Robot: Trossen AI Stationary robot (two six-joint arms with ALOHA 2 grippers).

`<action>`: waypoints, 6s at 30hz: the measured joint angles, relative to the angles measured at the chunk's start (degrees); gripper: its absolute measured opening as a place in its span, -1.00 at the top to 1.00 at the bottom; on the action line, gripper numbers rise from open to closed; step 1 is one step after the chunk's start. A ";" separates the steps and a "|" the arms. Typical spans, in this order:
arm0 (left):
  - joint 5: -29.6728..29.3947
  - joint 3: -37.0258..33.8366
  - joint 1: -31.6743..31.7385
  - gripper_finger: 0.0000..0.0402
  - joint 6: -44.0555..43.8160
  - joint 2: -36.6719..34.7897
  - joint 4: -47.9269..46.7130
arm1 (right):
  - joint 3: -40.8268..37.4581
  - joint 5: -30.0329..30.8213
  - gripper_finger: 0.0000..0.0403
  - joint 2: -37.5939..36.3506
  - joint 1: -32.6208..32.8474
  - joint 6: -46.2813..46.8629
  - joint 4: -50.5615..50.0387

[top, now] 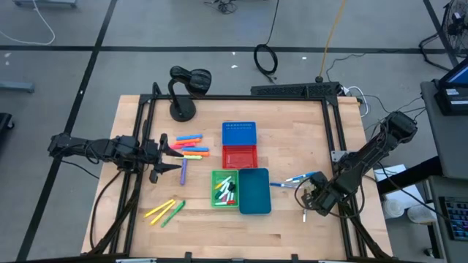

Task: Pick & Place Markers
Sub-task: Put the bottom light green marker pen into the dark blue bin, then put the blue marker pen into the dark blue bin

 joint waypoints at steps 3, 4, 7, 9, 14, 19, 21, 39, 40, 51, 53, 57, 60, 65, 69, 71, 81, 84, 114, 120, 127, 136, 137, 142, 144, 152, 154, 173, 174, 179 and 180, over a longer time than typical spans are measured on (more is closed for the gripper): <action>-0.02 0.00 0.00 0.01 0.00 0.00 -0.03 | -0.03 -0.18 0.91 0.00 0.00 -1.92 0.39; -0.01 0.00 0.00 0.01 0.00 0.00 -0.04 | -0.03 -0.93 0.90 0.00 0.00 -2.28 0.55; -0.02 0.00 0.00 0.01 0.00 0.00 -0.04 | -0.03 -2.61 0.90 -0.26 -0.02 -3.92 0.83; -0.02 0.00 0.00 0.01 0.00 0.00 -0.05 | -0.02 -3.18 0.91 -1.19 -0.04 -4.97 1.33; -0.04 0.00 0.00 0.01 0.00 0.00 -0.05 | 1.47 -2.56 0.91 -5.22 -0.04 -7.96 1.71; -0.05 0.00 0.00 0.01 0.00 0.00 -0.06 | 2.71 -1.36 0.92 -10.52 0.23 -11.99 0.56; -0.05 0.00 0.00 0.01 0.02 0.02 -0.01 | 3.26 -0.01 0.92 -12.52 0.78 -12.91 1.27; -0.09 0.00 0.00 0.01 0.01 0.02 -0.02 | 3.34 10.93 0.92 -16.00 2.25 -41.09 28.67; -0.09 0.00 0.00 0.01 0.01 0.02 -0.02 | 3.34 12.08 0.92 -16.00 2.25 -43.58 30.28; -0.07 0.00 0.00 0.01 0.00 0.02 -0.04 | 3.36 26.16 0.92 -14.92 -1.06 -59.84 35.91; -0.09 0.00 0.00 0.01 0.00 0.02 -0.04 | 3.36 26.10 0.92 -13.76 -2.89 -63.20 39.01; -0.09 0.00 0.00 0.01 0.00 0.01 -0.04 | 3.36 25.63 0.92 -10.35 -6.58 -71.64 48.42; -0.09 0.00 0.00 0.01 0.00 0.02 -0.04 | 3.38 21.68 0.92 -7.52 -9.37 -78.85 55.86; -0.07 0.00 0.00 0.01 0.00 0.02 -0.04 | 3.41 17.99 0.92 -4.24 -14.31 -89.77 65.07; -0.09 0.00 0.00 0.01 0.00 0.00 -0.04 | 3.41 16.68 0.92 -2.66 -18.57 -95.05 68.33; -0.07 0.00 0.00 0.01 0.00 0.00 -0.04 | 3.41 14.74 0.92 -1.68 -20.63 -95.20 70.24; -0.08 0.00 0.00 0.01 0.00 0.01 -0.04 | 3.47 9.03 0.92 7.64 -23.78 -95.21 82.95; -0.08 0.00 0.00 0.01 0.02 0.02 -0.04 | 3.71 9.07 0.92 9.28 -23.78 -95.16 84.02; -0.09 0.00 -0.02 0.01 0.00 0.00 0.06 | 17.90 13.61 0.66 14.40 -24.06 -75.87 50.58; -0.09 0.00 -0.02 0.01 0.00 0.00 0.00 | 17.88 13.51 0.61 14.40 -23.67 -80.50 51.26; -0.08 0.00 -0.01 0.01 0.00 0.00 -0.01 | 17.88 7.47 0.53 12.23 -21.76 -89.74 59.08; -0.07 0.00 -0.02 0.01 0.00 0.00 -0.10 | 17.88 9.89 0.34 -0.22 -18.63 -86.20 32.60; -0.07 0.00 -0.02 0.01 0.00 0.00 -0.09 | 17.88 11.49 0.31 -1.04 -18.17 -85.31 29.17; -0.07 0.00 0.00 0.01 0.00 0.00 -0.07 | 17.75 18.41 0.19 -1.78 -15.78 -84.41 16.61; -0.07 0.00 0.00 0.01 0.00 0.00 -0.06 | 16.66 20.00 0.16 -1.30 -15.29 -83.45 16.00; -0.08 0.00 -0.01 0.01 0.00 0.00 -0.05 | 5.84 20.46 0.15 0.53 -15.34 -78.61 26.39; -0.07 0.00 -0.01 0.01 0.00 0.02 -0.07 | 2.94 20.22 0.14 1.25 -15.34 -78.93 30.85; -0.07 -0.02 0.00 0.01 0.00 0.00 -0.02 | 1.57 16.77 0.21 14.90 -15.02 -73.44 33.30; -0.07 -0.02 -0.02 0.01 0.00 0.00 0.06 | 1.57 16.51 0.24 14.70 -14.93 -73.13 32.53; -0.09 -0.02 -0.02 0.01 0.00 0.00 0.02 | 1.53 14.96 0.40 13.98 -14.84 -73.72 31.00; -0.09 -0.02 -0.01 0.01 0.00 0.00 -0.01 | 1.51 14.83 0.44 13.94 -14.84 -74.00 30.88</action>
